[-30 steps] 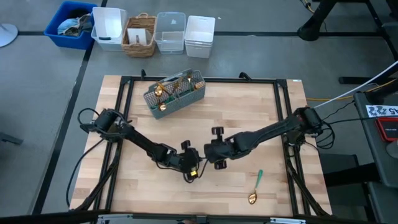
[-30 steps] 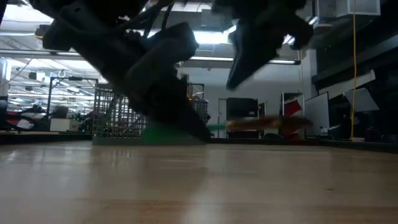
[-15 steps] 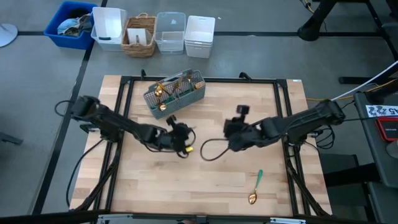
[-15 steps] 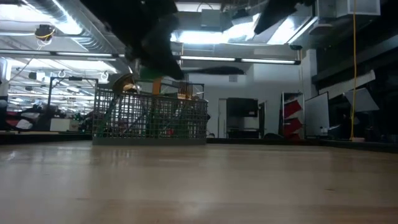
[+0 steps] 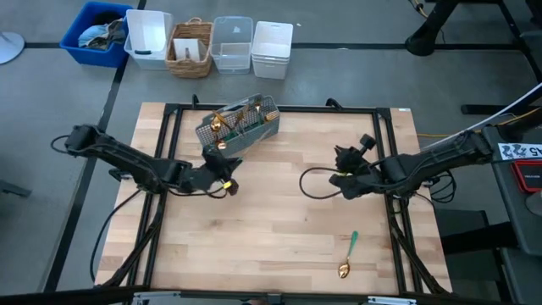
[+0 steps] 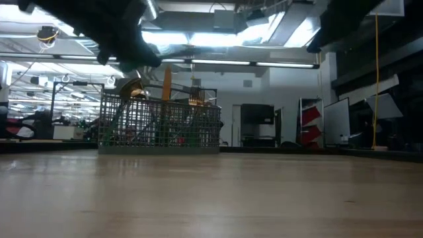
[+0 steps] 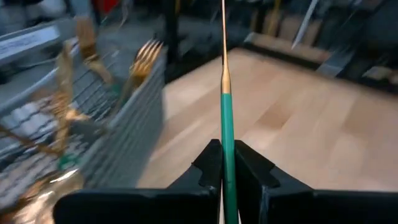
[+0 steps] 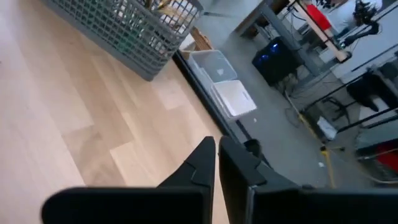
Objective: Sort silverware
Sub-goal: Put the knife into the middle left section of the silverware holder
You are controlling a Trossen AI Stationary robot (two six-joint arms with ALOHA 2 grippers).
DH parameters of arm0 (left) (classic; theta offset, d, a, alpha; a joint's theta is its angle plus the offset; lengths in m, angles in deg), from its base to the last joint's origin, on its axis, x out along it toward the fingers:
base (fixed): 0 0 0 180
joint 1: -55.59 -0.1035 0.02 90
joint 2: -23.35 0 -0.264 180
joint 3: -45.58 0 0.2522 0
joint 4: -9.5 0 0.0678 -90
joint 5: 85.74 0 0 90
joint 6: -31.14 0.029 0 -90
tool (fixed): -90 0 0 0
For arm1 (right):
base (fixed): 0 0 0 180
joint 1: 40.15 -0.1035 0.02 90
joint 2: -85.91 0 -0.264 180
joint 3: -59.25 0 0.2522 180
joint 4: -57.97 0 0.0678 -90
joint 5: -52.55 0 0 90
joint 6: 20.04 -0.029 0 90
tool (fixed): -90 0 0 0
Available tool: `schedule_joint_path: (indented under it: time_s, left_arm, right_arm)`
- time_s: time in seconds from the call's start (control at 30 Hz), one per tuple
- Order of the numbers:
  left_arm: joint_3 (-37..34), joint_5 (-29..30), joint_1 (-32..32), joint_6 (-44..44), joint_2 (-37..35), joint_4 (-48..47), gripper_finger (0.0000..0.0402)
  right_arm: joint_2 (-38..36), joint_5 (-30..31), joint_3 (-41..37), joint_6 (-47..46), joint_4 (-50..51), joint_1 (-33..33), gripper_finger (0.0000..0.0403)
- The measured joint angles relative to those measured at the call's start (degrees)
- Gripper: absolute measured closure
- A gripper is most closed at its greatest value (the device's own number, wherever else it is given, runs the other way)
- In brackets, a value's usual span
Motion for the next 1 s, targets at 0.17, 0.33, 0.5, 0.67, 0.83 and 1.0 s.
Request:
schedule_joint_path:
  time_s: [0.17, 0.33, 0.5, 0.67, 0.83, 1.0]
  left_arm:
    - [-9.5, -1.4, 0.5, 9.4, 0.2, 27.4, 0.0389]
    - [-14.0, -3.6, 0.5, 15.2, 1.3, 42.1, 0.0389]
    - [-14.0, -5.6, 0.5, 18.8, 2.7, 46.0, 0.0389]
    - [-13.9, -6.9, 0.1, 23.1, 4.4, 51.0, 0.0389]
    - [-13.9, -9.3, -0.9, 27.8, 5.5, 53.4, 0.0389]
    - [-13.9, -13.6, -3.1, 31.0, 5.5, 55.9, 0.0389]
  right_arm:
    - [-2.0, -3.8, -9.4, 6.1, -18.9, 0.7, 0.038]
    - [-1.1, -26.8, -16.3, 20.3, -47.9, 6.2, 0.038]
    - [0.4, -54.1, -20.3, 31.5, -80.3, 15.3, 0.038]
    - [4.1, -57.0, -19.8, 28.0, -97.9, 22.3, 0.038]
    - [8.5, -59.0, -16.5, 28.0, -98.6, 26.4, 0.0367]
    - [12.8, -61.0, -12.3, 27.9, -98.1, 28.2, 0.0312]
